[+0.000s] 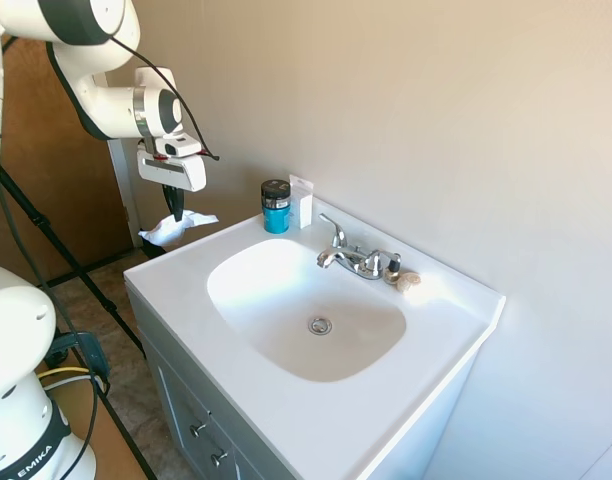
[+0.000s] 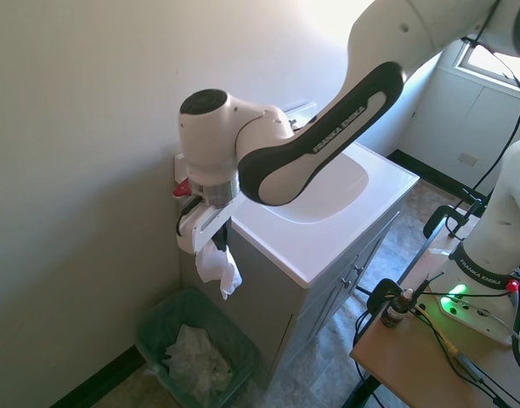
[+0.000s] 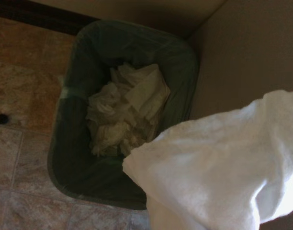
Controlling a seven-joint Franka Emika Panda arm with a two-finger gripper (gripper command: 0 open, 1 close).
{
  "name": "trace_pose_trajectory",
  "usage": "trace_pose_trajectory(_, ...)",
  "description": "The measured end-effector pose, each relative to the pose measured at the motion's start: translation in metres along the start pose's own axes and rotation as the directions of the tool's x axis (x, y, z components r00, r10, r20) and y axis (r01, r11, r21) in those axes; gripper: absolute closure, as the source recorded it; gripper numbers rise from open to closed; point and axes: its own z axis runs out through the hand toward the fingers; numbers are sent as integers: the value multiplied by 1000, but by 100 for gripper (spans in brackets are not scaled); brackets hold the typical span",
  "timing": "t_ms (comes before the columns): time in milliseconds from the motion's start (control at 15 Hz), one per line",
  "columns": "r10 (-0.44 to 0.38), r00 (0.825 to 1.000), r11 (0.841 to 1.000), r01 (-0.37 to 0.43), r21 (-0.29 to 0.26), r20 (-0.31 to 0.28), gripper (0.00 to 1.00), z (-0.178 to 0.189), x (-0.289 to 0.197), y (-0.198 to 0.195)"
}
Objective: Throw the tissue in the trash bin
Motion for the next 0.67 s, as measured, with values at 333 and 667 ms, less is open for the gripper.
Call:
trace_pose_trajectory(333, 3, 1000, 998, -2, -65, 15, 0, 53, 2, -38)
trace_pose_trajectory(667, 8, 1000, 997, -7, -78, 14, 0, 52, 5, -43)
